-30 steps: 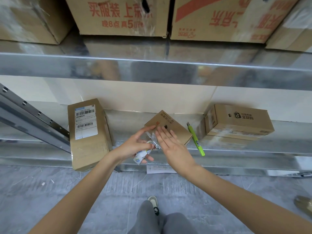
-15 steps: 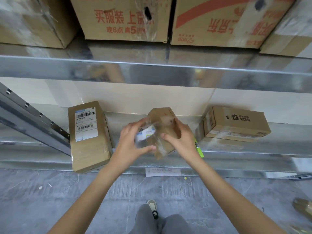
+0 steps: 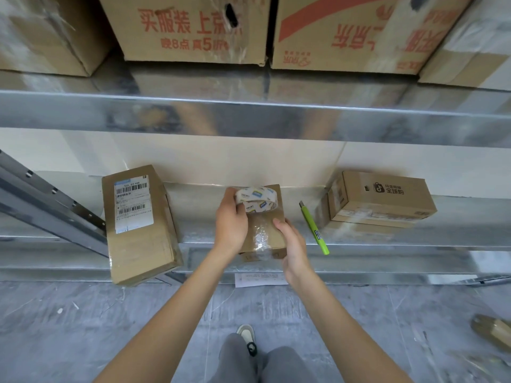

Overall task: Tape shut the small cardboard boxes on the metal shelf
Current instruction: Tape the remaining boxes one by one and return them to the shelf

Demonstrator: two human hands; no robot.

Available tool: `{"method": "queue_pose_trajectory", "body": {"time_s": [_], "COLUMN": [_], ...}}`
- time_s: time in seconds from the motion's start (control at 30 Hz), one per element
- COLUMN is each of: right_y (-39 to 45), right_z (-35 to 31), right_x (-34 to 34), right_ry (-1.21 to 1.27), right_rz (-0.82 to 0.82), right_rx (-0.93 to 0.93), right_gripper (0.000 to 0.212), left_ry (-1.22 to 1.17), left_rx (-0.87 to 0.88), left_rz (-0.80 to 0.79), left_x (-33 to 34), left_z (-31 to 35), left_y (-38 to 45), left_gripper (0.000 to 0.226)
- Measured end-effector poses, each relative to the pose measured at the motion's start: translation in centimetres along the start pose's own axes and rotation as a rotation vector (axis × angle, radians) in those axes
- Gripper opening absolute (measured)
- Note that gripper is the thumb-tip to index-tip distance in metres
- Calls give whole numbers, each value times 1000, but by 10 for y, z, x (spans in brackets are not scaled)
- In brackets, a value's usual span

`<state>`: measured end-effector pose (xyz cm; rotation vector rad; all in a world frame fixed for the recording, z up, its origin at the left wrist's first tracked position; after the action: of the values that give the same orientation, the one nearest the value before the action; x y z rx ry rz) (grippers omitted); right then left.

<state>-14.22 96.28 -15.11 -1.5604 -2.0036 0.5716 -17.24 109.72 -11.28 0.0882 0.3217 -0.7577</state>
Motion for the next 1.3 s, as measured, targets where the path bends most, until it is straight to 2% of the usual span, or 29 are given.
{"method": "queue_pose_trajectory", "body": {"time_s": [0.2,0.37,0.5,0.57,0.6,0.67,0.7,0.77,0.83,0.9,0.97,1.07,1.17,1.23,1.3], "right_y": [6,10,7,4,5,5,3,1,2,3,5,4,-1,-2,-1], "right_z": [9,11,4,-4,-6,-11,-14,-16,-13,-12,-10,-8,-5,-4,-4], "right_x": [-5,-9,-8,-9,-12,-19,-18,-9,2,11,16,24,33,36,36], "right_ry": [102,108,53,-147,-336,-773,-936,-1206,-1404,-1501,-1544,-1573,-1619,-1622,-1625], "right_rz": [-14,-24,-54,8,91,256,288,251,220,243,260,175,109,110,104], "right_rx": [73,80,83,-14,-134,-471,-638,-824,-787,-703,-668,-765,-867,-836,-813], "right_gripper": [69,69,59,45,44,60,67,77,95,115,120,95,73,68,64], "left_ry": [214,644,621,627,647,700,719,735,756,777,777,797,862,769,539], "left_rx": [109,210,177,174,187,221,225,217,218,225,227,236,312,293,184], "left_rz": [34,11,5,5,1,-7,-7,-7,-12,-19,-30,-32,41,109,137], "left_x": [-27,-59,-61,-57,-55,-50,-48,-44,-41,-39,-37,-37,-36,-35,-30], "left_z": [-1,-11,-14,-11,-10,-7,-5,-5,-4,-3,-2,0,0,-3,-9], "left_y": [0,4,5,5,5,3,1,-2,-3,-3,-2,-1,-3,-5,-3], "left_gripper": [24,28,30,30,31,32,32,32,32,32,33,34,41,45,37]}}
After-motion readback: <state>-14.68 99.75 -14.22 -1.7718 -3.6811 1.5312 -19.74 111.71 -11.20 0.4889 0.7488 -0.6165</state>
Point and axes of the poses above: each hand's wrist, its own y-axis towards the middle knuckle, its own x-axis out of the palm, z = x × y, the point moved 1 cm from there along y, towards the middle knuckle, and after that the axes turned 2 degrees about z, right-handed, at the moved point
